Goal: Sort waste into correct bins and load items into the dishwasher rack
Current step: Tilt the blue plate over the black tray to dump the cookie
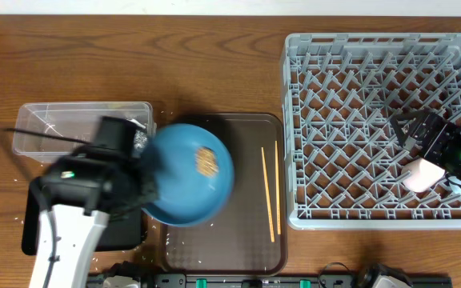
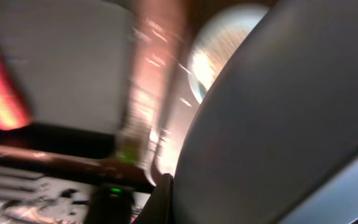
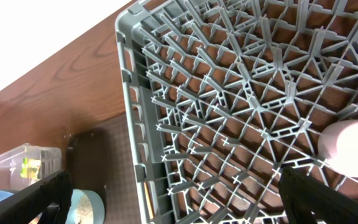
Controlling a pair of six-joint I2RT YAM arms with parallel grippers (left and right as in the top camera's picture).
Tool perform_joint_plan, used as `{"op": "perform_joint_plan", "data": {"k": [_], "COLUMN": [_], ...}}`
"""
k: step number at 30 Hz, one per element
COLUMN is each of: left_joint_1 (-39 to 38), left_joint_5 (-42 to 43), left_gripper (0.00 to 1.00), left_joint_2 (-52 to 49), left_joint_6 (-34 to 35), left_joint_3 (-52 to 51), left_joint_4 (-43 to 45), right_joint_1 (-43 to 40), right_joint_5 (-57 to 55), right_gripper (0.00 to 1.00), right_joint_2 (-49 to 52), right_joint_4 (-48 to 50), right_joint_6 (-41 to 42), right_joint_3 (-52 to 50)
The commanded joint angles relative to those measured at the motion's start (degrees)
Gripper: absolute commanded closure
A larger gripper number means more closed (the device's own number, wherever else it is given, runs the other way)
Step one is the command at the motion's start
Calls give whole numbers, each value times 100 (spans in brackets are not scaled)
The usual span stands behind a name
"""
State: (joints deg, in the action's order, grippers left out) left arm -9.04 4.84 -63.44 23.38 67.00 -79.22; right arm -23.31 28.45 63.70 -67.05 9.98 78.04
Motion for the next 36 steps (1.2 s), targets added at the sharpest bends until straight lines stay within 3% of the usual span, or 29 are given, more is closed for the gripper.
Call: {"op": "perform_joint_plan", "data": {"k": [1,7,15,22,28,36], "left_joint_1": [966,2052,3008,3084,3084,3084], "left_joint_5": [-968,-2391,-3401,-4146,-4371,-4841], "left_gripper": [94,94,94,94,94,94], "left_joint_2": [79,122,280,245,232,-144], "left_joint_6": [46,243,437,1084,1082,1080], "left_joint_3": [463,470,466,249,-323,-367], "left_joint_4": [-378,-684,-708,-680,-271,-299], "right_joint_1": [127,127,127,127,127,127], "right_joint_5": [-17,-17,-15,-15,-15,-13], "right_gripper": [1,2,1,1,1,1], "right_joint_2": [7,7,7,37,81,81], "right_joint_4": [2,4,55,168,151,149], "right_joint_6": [-87,-87,-85,-85,-85,-85], "right_joint_3": [17,17,17,17,17,17]}}
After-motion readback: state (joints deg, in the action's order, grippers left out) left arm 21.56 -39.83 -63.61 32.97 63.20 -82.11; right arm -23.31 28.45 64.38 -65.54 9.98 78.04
